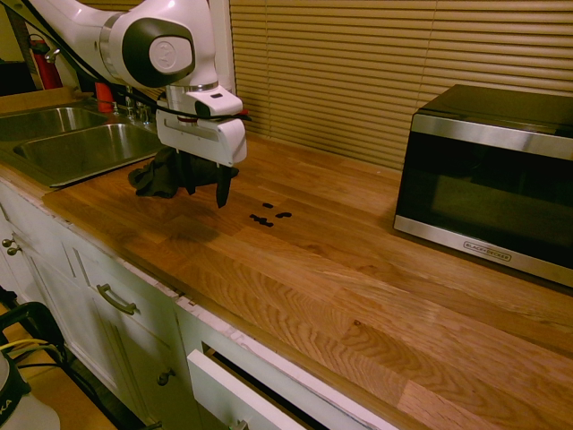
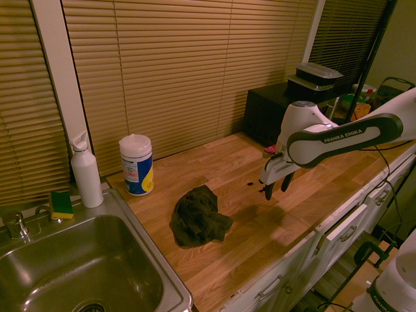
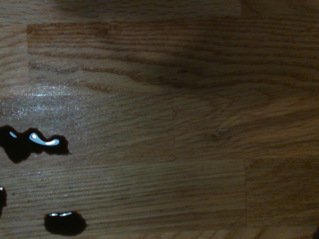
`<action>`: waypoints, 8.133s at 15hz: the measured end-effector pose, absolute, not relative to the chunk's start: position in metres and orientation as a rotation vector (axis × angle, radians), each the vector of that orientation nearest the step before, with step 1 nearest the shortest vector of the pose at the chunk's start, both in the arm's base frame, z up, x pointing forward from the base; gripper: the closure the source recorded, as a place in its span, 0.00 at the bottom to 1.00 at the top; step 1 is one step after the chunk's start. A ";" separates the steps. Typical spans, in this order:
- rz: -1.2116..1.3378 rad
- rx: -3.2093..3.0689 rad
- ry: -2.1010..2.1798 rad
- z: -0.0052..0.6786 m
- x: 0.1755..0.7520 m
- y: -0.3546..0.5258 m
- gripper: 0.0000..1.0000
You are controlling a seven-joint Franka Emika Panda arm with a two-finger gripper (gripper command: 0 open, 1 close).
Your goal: Clear the spill
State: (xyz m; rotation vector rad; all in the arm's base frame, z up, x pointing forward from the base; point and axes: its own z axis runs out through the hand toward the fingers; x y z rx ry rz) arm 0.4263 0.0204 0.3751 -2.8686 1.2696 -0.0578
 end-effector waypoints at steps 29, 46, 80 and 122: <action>-0.101 -2.731 1.142 0.382 0.477 0.231 0.00; -0.212 -2.730 1.256 0.322 0.514 0.256 1.00; -0.152 -2.655 1.504 0.326 0.551 -0.020 1.00; -0.099 -2.797 1.305 0.326 0.467 0.129 1.00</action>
